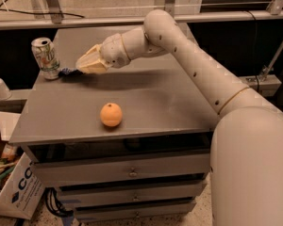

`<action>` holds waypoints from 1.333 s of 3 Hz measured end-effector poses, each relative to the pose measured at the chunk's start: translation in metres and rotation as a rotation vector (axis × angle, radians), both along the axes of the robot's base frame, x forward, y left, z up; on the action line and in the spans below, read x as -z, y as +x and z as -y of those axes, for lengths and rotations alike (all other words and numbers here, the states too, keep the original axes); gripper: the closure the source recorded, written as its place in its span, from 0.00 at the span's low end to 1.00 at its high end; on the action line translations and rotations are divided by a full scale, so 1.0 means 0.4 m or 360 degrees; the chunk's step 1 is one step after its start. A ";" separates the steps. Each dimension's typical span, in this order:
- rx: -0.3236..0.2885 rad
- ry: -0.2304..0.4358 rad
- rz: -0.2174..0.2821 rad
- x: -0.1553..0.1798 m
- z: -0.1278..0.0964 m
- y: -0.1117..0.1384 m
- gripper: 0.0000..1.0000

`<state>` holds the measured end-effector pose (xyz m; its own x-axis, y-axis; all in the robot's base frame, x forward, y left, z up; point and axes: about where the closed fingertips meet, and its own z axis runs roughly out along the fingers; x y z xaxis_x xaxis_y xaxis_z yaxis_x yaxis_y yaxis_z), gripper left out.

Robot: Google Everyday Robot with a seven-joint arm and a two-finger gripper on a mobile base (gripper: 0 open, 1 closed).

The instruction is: Move rxbar blueberry near 7up can

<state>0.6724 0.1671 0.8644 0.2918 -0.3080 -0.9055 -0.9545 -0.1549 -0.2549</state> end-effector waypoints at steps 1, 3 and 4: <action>0.0005 -0.0001 0.0001 0.001 -0.001 0.000 0.12; 0.0020 -0.0004 0.0004 -0.001 0.004 0.004 0.00; 0.0137 0.0028 0.0010 -0.017 0.062 0.043 0.00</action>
Offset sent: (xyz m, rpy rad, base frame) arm 0.0025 -0.0057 0.0021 -0.0037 -0.0062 -0.0178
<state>0.6895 0.1425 0.8711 0.2704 -0.3163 -0.9093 -0.9625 -0.0675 -0.2627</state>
